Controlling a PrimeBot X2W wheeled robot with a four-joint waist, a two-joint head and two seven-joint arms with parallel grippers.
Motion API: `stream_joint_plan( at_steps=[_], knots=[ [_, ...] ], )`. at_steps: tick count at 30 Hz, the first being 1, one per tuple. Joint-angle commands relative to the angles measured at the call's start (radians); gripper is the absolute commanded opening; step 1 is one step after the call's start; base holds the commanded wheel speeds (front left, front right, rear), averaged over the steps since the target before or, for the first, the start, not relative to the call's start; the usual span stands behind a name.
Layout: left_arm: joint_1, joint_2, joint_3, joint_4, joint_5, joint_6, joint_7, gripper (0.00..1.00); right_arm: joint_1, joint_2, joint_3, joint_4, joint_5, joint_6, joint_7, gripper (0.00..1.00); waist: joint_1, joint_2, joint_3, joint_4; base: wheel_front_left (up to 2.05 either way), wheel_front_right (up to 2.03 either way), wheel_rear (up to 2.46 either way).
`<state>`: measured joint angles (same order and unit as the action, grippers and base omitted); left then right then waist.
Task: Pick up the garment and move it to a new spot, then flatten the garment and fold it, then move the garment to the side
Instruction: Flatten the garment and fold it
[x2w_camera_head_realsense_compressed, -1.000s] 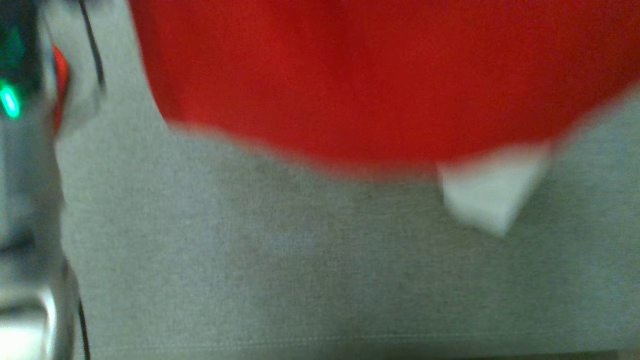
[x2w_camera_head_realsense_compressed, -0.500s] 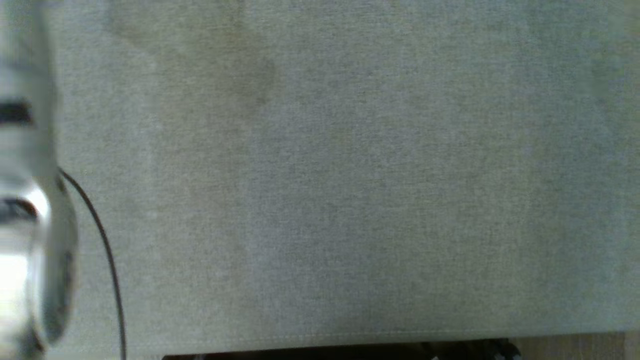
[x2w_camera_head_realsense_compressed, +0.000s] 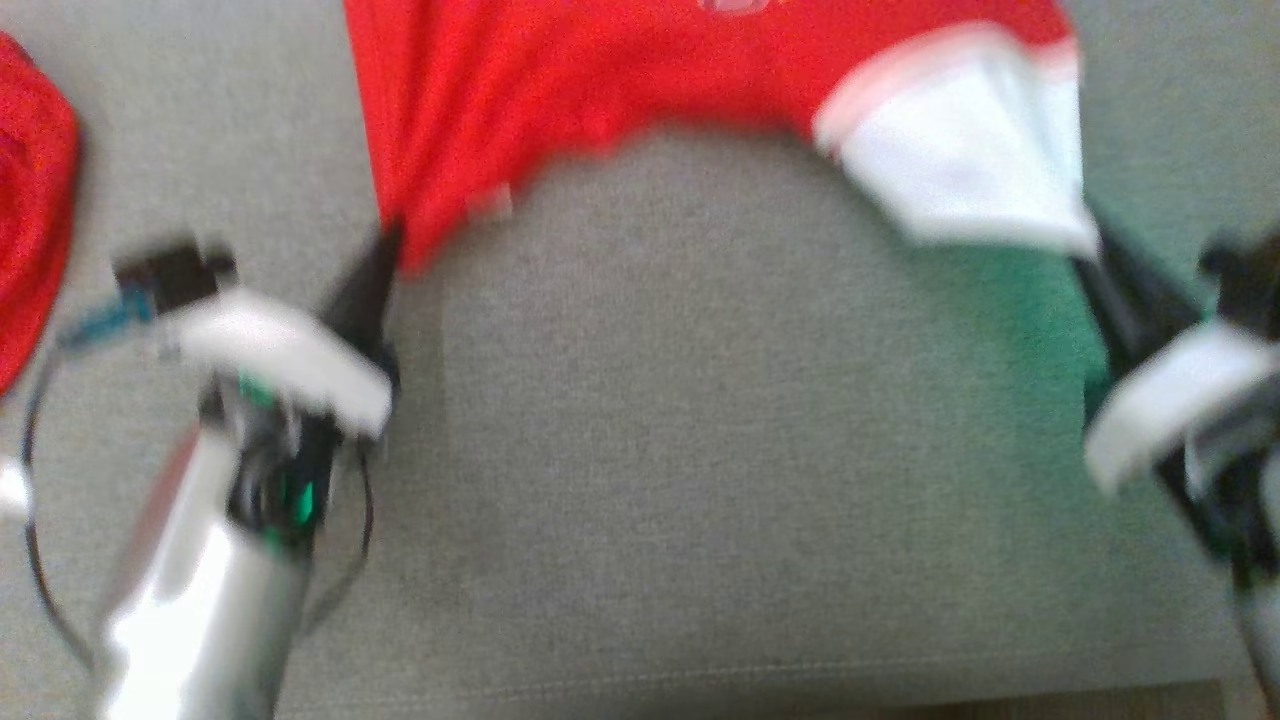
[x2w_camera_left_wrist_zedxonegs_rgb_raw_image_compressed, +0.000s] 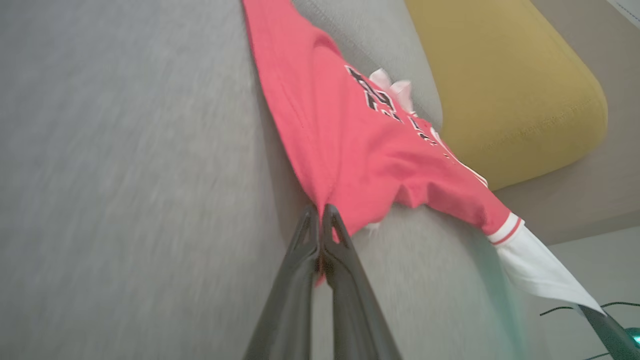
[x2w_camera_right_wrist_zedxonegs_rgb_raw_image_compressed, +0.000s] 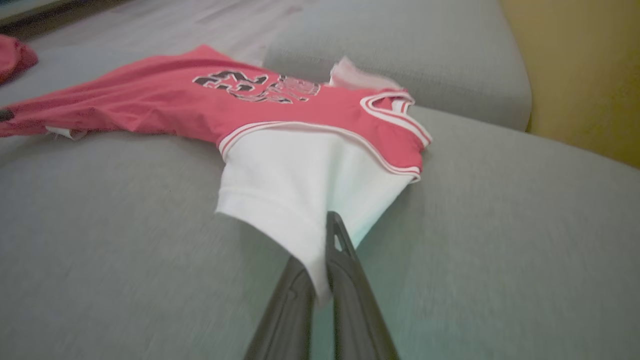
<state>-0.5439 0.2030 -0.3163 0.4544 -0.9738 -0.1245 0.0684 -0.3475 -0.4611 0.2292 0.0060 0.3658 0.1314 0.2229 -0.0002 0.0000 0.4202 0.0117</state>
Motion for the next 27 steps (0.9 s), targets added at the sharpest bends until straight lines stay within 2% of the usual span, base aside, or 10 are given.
stream_joint_plan(
  at_steps=[1, 4, 9, 13, 16, 19, 22, 27],
  knots=[
    [0.082, 0.050, 0.024, -0.066, -0.016, -0.003, 0.009, 0.00, 0.092, -0.037, -0.011, -0.076, -0.018, -0.001, 0.019, 0.00, 0.0002, 0.0000, -0.096, -0.012, 0.00, 0.00, 0.00],
    [0.262, 0.078, 0.038, -0.222, -0.056, 0.032, 0.036, 0.00, 0.306, -0.035, -0.060, -0.197, -0.024, -0.001, 0.081, 0.00, 0.0002, 0.0000, -0.149, -0.017, 0.00, 0.00, 0.00],
    [0.540, 0.106, 0.042, -0.527, -0.112, 0.142, 0.096, 0.00, 0.649, 0.007, -0.187, -0.410, -0.032, -0.001, 0.200, 0.00, 0.0002, 0.0000, -0.182, -0.018, 0.00, 0.00, 0.00],
    [0.696, 0.129, 0.018, -0.703, -0.122, 0.220, 0.146, 0.00, 0.769, 0.038, -0.240, -0.529, -0.015, -0.001, 0.257, 0.00, 0.0002, 0.0000, -0.173, -0.025, 0.00, 0.00, 0.00],
    [0.699, 0.144, 0.003, -0.758, -0.117, 0.264, 0.192, 0.00, 0.714, 0.021, -0.256, -0.555, -0.012, -0.001, 0.288, 0.00, 0.0002, 0.0000, -0.160, -0.023, 0.00, 0.00, 0.00],
    [0.623, 0.150, -0.011, -0.768, -0.112, 0.303, 0.252, 0.00, 0.592, -0.015, -0.241, -0.540, 0.009, -0.001, 0.339, 0.00, 0.0002, 0.0000, -0.141, -0.010, 0.00, 0.00, 0.00],
    [0.508, 0.151, -0.008, -0.738, -0.114, 0.344, 0.313, 0.00, 0.446, -0.068, -0.206, -0.491, 0.045, -0.001, 0.404, 0.00, 0.0002, 0.0000, -0.117, 0.007, 0.00, 0.00, 0.00],
    [0.301, 0.120, 0.015, -0.633, -0.147, 0.405, 0.390, 0.00, 0.196, -0.147, -0.142, -0.384, 0.105, -0.001, 0.496, 0.00, 0.0002, 0.0000, -0.065, 0.039, 0.00, 0.00, 0.00]
  ],
)
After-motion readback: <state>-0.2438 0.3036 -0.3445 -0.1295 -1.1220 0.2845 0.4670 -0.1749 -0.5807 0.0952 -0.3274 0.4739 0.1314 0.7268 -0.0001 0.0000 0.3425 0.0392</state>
